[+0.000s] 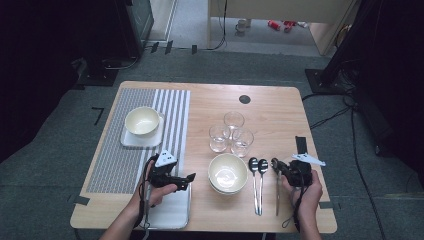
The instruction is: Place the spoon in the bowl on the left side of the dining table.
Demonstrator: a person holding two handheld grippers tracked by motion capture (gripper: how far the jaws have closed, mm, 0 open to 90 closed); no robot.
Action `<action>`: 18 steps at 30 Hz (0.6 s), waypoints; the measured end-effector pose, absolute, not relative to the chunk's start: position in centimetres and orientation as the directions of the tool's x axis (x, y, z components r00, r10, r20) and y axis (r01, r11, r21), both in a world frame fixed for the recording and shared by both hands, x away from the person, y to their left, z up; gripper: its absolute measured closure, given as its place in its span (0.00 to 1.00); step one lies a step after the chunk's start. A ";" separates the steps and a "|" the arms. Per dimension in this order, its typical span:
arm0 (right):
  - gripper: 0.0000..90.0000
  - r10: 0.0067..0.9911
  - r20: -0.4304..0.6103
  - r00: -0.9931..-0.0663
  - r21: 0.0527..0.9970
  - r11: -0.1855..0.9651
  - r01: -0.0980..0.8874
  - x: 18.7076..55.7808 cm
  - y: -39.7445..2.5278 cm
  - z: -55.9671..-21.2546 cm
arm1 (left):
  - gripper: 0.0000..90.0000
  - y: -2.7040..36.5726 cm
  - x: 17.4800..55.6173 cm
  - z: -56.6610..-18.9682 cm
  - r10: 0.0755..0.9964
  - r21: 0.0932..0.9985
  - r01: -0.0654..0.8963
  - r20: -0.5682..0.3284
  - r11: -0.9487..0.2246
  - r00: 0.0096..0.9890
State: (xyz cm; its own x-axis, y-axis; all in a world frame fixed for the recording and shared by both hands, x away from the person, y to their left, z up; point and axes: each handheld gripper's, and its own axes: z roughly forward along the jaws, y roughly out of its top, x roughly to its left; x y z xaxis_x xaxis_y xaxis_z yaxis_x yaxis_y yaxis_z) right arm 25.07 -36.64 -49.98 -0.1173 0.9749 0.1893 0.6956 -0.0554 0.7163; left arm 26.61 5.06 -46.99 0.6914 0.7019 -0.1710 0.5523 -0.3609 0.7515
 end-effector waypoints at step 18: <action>1.00 0.966 0.221 -0.130 0.763 -0.089 0.640 25.9 -37.3 -46.8 | 0.15 4.9 26.7 -45.4 0.643 0.781 0.500 -0.169 -0.375 0.747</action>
